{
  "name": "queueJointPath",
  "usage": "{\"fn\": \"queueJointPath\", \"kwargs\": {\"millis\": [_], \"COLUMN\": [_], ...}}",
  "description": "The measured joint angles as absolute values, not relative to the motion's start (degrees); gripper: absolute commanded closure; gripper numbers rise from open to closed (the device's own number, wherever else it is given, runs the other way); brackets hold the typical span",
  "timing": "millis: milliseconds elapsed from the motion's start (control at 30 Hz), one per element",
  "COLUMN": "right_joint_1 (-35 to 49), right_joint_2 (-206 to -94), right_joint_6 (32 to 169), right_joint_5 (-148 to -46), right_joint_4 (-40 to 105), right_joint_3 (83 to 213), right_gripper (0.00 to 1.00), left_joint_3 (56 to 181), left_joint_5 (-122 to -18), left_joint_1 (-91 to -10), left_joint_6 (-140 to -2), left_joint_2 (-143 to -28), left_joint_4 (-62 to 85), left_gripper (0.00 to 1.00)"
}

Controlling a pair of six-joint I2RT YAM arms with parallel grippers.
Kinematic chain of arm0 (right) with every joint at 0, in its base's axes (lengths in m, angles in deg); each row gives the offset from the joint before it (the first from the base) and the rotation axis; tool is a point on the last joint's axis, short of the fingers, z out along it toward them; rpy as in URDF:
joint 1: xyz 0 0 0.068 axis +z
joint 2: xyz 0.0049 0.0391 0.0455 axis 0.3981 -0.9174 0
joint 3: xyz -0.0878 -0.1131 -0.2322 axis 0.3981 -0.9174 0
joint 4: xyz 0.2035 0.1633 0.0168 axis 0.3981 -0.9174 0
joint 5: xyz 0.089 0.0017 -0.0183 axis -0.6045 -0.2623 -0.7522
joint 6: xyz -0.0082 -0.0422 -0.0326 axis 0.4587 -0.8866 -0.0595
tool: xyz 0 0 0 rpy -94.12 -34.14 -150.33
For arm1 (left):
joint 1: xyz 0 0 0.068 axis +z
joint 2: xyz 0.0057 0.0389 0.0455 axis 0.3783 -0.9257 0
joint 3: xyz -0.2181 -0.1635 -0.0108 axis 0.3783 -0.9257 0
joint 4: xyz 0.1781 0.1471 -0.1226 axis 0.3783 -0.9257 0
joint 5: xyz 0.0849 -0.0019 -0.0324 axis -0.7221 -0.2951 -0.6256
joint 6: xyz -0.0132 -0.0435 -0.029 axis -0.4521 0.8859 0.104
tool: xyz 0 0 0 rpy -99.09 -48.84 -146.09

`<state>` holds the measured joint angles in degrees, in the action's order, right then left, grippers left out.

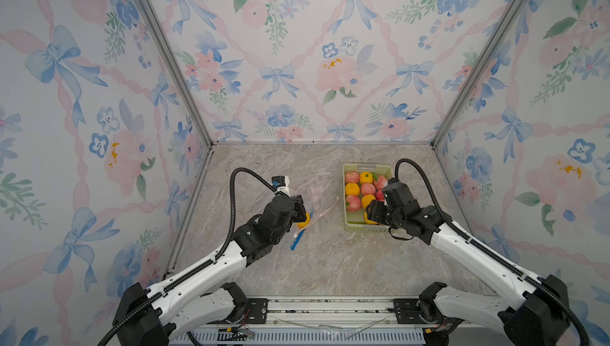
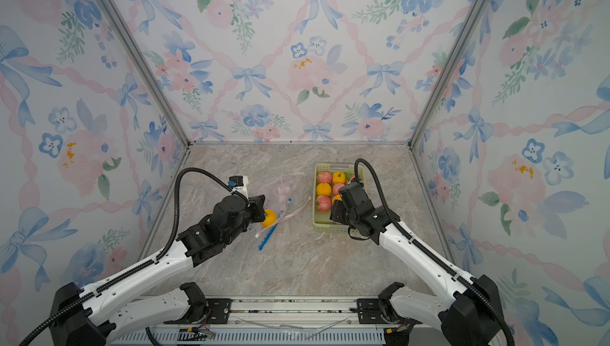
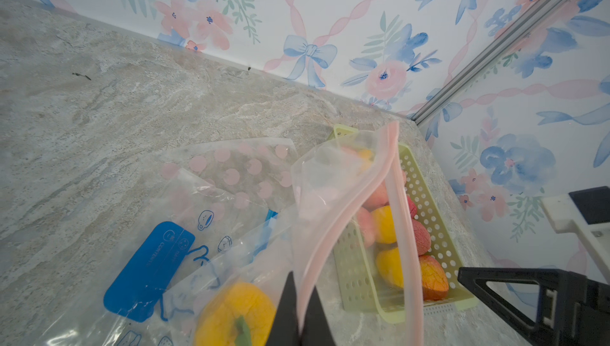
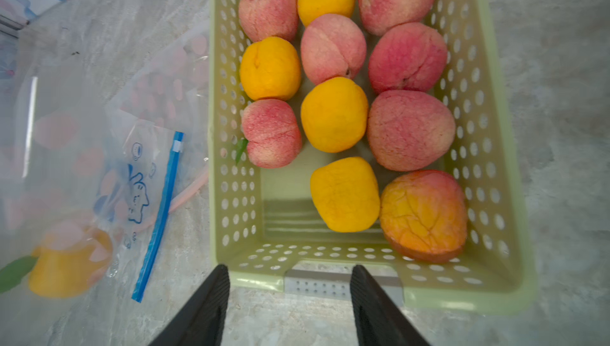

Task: Place the peach in a zip-top bag and seal the zipper
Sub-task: Pick up the peach from the basket.

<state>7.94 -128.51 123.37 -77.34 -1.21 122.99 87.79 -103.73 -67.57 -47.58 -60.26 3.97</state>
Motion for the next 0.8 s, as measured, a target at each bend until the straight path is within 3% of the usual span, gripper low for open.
{"fn": "queueJointPath", "kwargs": {"millis": [233, 800], "right_joint_1": [3.9, 3.6], "right_joint_2": [-136.2, -154.4], "right_joint_6": [118.8, 112.6], "right_joint_5": [-78.3, -78.8], "right_joint_4": [-4.6, -6.4], "right_joint_3": [124.7, 133.0], "right_gripper": [0.33, 0.28], "left_joint_3": [88.9, 91.1], "left_joint_5": [-103.7, -101.1], "left_joint_1": [-67.5, -66.6], "left_joint_6": [-48.0, -49.2], "left_joint_2": [-60.3, -63.9], "left_joint_4": [3.4, 1.4], "left_gripper": [1.0, 1.0]}}
